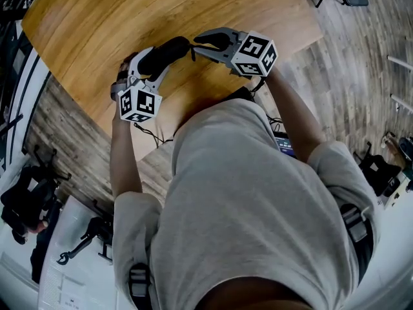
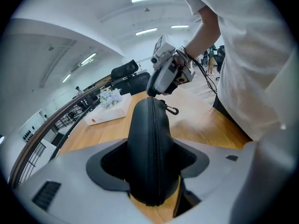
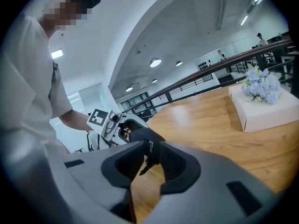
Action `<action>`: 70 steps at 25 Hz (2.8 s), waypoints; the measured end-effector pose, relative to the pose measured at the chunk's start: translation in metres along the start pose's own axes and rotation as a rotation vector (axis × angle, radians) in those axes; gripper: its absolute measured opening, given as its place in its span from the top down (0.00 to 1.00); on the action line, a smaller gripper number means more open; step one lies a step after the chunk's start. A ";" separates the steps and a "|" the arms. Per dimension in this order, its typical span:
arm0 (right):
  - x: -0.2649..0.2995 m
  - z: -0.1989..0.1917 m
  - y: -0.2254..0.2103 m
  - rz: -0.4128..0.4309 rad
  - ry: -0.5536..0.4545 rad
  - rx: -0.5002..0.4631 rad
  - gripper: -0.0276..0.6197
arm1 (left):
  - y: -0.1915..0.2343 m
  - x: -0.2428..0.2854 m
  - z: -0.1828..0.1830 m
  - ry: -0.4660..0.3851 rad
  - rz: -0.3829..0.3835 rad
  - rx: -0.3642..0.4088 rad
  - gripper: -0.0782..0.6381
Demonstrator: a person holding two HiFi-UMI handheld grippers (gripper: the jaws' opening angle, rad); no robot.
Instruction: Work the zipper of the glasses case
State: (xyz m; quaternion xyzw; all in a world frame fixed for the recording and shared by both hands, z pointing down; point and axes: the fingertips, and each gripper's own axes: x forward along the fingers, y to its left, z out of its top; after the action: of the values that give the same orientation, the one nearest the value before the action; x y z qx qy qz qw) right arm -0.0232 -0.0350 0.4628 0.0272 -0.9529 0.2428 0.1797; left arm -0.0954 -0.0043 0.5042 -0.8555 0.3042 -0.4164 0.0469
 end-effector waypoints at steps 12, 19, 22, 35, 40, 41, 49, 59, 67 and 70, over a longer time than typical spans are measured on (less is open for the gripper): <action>0.005 -0.005 0.002 0.032 -0.005 0.000 0.91 | -0.005 0.001 0.005 -0.007 -0.011 -0.053 0.49; 0.008 -0.015 -0.005 -0.071 0.092 -0.093 0.92 | -0.016 0.018 -0.007 0.095 -0.030 -0.141 0.50; 0.010 -0.016 -0.001 -0.075 0.127 -0.117 0.92 | -0.021 0.028 -0.014 0.155 -0.029 -0.158 0.50; 0.018 -0.042 0.005 0.004 0.125 0.169 0.92 | -0.026 0.053 -0.017 0.280 0.029 0.106 0.50; 0.019 -0.056 -0.003 0.004 0.117 0.265 0.92 | -0.034 0.059 -0.016 0.260 -0.017 0.109 0.50; 0.019 -0.057 -0.004 0.010 0.122 0.268 0.92 | -0.035 0.060 -0.016 0.257 -0.024 0.111 0.50; 0.020 -0.066 -0.007 0.044 0.182 0.257 0.92 | -0.041 0.059 -0.020 0.263 -0.074 0.101 0.51; 0.029 -0.089 -0.020 0.007 0.243 0.255 0.92 | -0.050 0.063 -0.031 0.302 -0.133 0.101 0.51; 0.030 -0.090 -0.020 -0.035 0.245 0.267 0.92 | -0.051 0.068 -0.033 0.341 -0.135 0.083 0.51; 0.031 -0.086 -0.016 -0.031 0.240 0.280 0.92 | -0.050 0.067 -0.034 0.343 -0.133 0.084 0.52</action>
State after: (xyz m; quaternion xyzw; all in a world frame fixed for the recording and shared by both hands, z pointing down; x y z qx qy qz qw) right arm -0.0217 -0.0073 0.5518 0.0374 -0.8810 0.3716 0.2905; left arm -0.0652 0.0046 0.5882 -0.7875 0.2327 -0.5706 0.0023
